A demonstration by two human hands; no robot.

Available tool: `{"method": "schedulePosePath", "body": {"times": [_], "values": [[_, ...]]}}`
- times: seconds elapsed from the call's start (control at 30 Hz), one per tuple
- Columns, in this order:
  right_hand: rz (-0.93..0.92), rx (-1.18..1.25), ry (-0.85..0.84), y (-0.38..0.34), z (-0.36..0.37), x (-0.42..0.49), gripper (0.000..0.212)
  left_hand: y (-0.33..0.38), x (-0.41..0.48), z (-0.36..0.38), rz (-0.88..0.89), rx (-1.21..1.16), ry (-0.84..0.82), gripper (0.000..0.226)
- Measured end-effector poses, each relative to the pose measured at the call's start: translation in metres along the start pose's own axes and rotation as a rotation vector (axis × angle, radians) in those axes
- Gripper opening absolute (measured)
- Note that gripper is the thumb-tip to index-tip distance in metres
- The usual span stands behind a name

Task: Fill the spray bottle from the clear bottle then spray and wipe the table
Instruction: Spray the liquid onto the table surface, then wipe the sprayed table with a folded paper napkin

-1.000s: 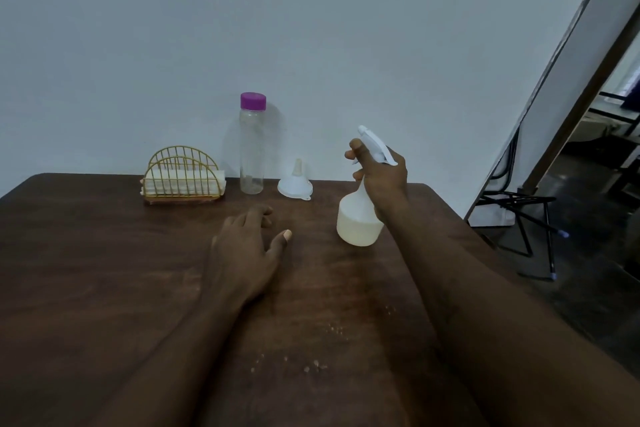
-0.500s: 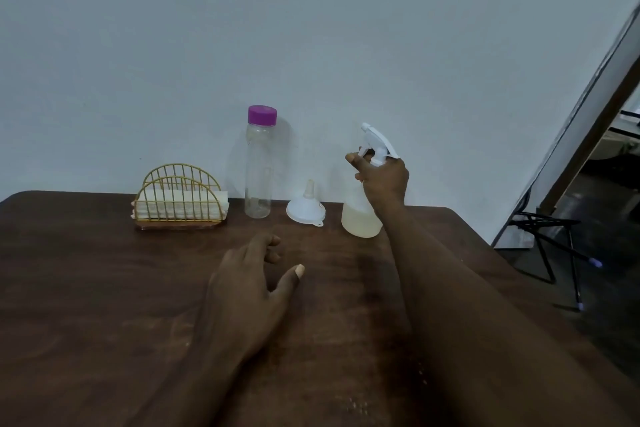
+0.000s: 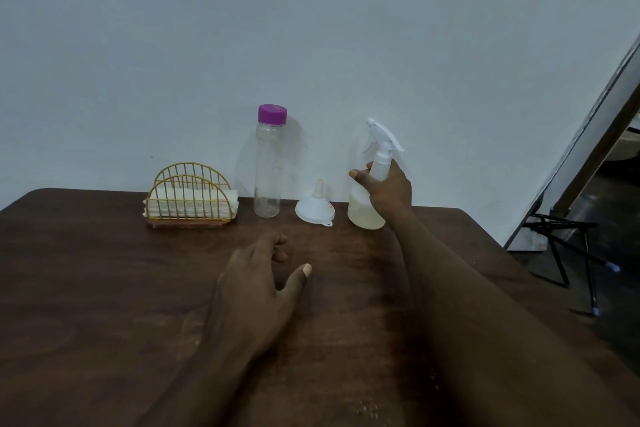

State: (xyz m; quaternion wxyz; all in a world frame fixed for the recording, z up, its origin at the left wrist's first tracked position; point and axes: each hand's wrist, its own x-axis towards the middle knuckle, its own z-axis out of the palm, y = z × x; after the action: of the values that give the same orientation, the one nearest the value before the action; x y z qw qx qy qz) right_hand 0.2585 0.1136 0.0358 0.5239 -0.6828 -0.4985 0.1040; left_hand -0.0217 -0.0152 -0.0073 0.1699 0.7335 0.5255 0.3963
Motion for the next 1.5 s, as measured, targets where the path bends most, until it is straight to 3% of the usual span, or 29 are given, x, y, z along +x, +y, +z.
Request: {"method": "schedulePosePath", "body": {"times": [0.17, 0.27, 0.4, 0.5, 0.63, 0.73, 0.87, 0.97, 1.3, 1.5], "values": [[0.029, -0.077, -0.033, 0.004, -0.005, -0.016, 0.072, -0.003, 0.001, 0.001, -0.026, -0.019, 0.012, 0.057], [0.010, -0.136, 0.044, 0.005, -0.006, -0.037, 0.080, -0.002, 0.001, -0.001, -0.043, -0.034, 0.020, 0.056], [-0.069, -0.225, 0.331, 0.003, -0.012, -0.070, 0.071, 0.000, 0.000, -0.006, -0.077, -0.062, 0.033, 0.050], [-0.130, -0.198, 0.355, -0.007, -0.014, -0.088, 0.057, 0.000, 0.001, -0.009, -0.108, -0.073, 0.051, 0.050], [-0.294, -0.157, 0.259, -0.030, -0.002, -0.112, 0.040, -0.002, 0.003, -0.015, -0.148, -0.065, 0.074, 0.050], [-0.386, -0.114, 0.081, -0.054, 0.020, -0.127, 0.031, -0.006, 0.005, -0.020, -0.174, -0.018, 0.130, 0.046], [-0.363, -0.135, -0.227, -0.084, 0.066, -0.141, 0.034, -0.019, 0.010, -0.033, -0.254, 0.048, 0.217, 0.045], [-0.372, -0.140, -0.359, -0.102, 0.096, -0.144, 0.038, -0.029, 0.015, -0.044, -0.335, 0.077, 0.245, 0.047], [-0.337, -0.331, -0.384, -0.142, 0.146, -0.121, 0.049, -0.052, 0.025, -0.062, -0.419, 0.041, 0.290, 0.050], [-0.330, -0.414, -0.444, -0.144, 0.153, -0.115, 0.032, -0.057, 0.030, -0.063, -0.424, 0.018, 0.284, 0.053]]}}
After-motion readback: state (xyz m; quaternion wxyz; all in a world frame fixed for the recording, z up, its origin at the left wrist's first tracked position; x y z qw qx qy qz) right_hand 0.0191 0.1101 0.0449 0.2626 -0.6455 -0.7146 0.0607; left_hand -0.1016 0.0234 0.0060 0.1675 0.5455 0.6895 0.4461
